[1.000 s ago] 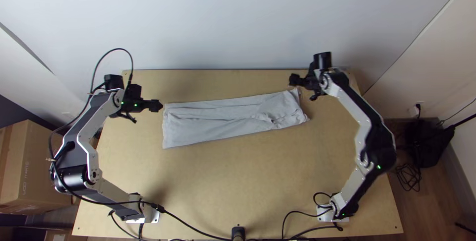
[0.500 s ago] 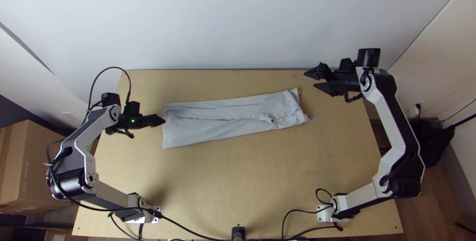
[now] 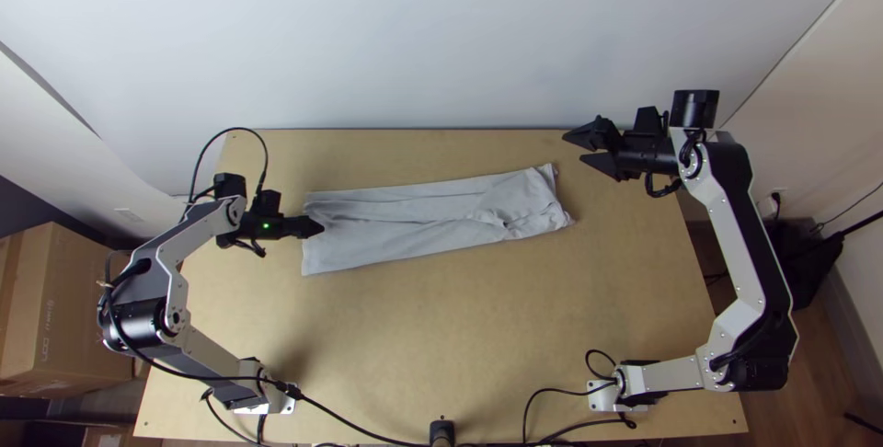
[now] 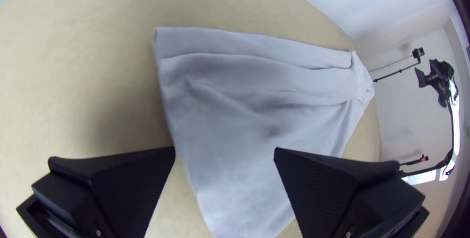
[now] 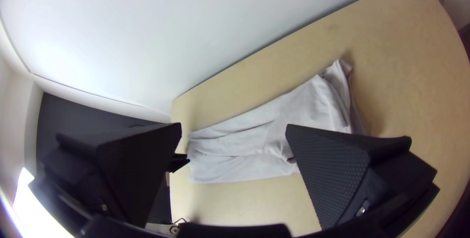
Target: Fold the t-shirt
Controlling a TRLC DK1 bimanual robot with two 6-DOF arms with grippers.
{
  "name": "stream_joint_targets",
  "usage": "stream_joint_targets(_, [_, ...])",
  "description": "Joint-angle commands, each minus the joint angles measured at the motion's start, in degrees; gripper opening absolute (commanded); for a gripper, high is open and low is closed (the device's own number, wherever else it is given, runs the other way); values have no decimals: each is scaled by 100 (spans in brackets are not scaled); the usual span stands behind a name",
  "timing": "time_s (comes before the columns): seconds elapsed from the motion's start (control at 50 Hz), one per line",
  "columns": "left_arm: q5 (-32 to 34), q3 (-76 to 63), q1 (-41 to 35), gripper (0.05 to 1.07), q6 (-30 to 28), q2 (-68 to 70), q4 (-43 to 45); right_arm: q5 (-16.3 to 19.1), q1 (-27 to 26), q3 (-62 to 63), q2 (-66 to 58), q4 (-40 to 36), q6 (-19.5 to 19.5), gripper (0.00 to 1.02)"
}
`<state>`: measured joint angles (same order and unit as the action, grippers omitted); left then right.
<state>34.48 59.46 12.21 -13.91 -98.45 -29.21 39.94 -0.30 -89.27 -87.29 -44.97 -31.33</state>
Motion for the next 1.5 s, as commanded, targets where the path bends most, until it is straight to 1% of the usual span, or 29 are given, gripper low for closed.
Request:
stream_joint_targets(0.0, [6, 13, -342, 103, 231, -420, 65, 40, 109, -108, 150, -100, -128, 98])
stream_joint_targets(0.12, [6, 101, -729, 103, 574, -455, 267, 13, 179, -213, 212, -126, -171, 98])
stream_joint_targets(0.26, [-293, 109, -1080, 102, 627, -420, 504, -4, 196, -327, 221, -205, -171, 98])
stream_joint_targets(0.32, [-345, 118, -1194, 100, 670, -420, 504, -13, 196, -327, 230, -214, -171, 98])
stream_joint_targets(0.38, [-424, 83, -1300, 86, 670, -385, 504, -13, 196, -301, 256, -214, -171, 98])
stream_joint_targets(0.42, [-468, 57, -1344, 64, 679, -367, 504, -13, 205, -283, 282, -214, -171, 98])
stream_joint_targets(0.46, [-486, 39, -1361, 38, 706, -350, 522, -13, 223, -266, 291, -214, -171, 98])
stream_joint_targets(0.5, [-495, 22, -1353, 16, 758, -332, 575, -13, 232, -266, 300, -214, -171, 98])
stream_joint_targets(0.52, [-504, 4, -1326, 7, 758, -323, 601, -13, 240, -266, 300, -214, -171, 98])
stream_joint_targets(0.64, [-504, -128, -1124, 8, 723, -192, 575, -22, 267, -266, 317, -214, -180, 98])
stream_joint_targets(0.72, [-512, -260, -825, 8, 512, 19, 451, -30, 267, -240, 344, -214, -180, 98])
stream_joint_targets(0.78, [-512, -321, -482, 8, 231, 186, 311, -39, 258, -196, 370, -214, -163, 98])
stream_joint_targets(0.96, [-530, -154, 924, 8, -859, 301, -366, -101, 223, 7, 458, -258, -198, 98])
stream_joint_targets(1.08, [-653, 66, 1794, 8, -1588, 292, -832, -356, 276, -2, 502, -319, -189, 98])
stream_joint_targets(1.14, [-776, 233, 2137, 8, -1843, 309, -1087, -540, 320, 7, 502, -319, -145, 98])
stream_joint_targets(1.2, [-943, 435, 2392, 8, -1975, 380, -1315, -681, 328, 42, 493, -319, -110, 98])
stream_joint_targets(1.24, [-1084, 567, 2479, 8, -2010, 485, -1429, -804, 337, 68, 476, -319, -92, 98])
stream_joint_targets(1.3, [-1409, 760, 2523, 8, -2010, 670, -1517, -874, 355, 121, 476, -319, -40, 98])
stream_joint_targets(1.4, [-1910, 1094, 2506, 8, -2010, 969, -1623, -1112, 434, 165, 458, -319, -5, 98])
stream_joint_targets(1.48, [-2209, 1437, 2356, 8, -2010, 1179, -1825, -1410, 487, 174, 458, -319, 75, 98])
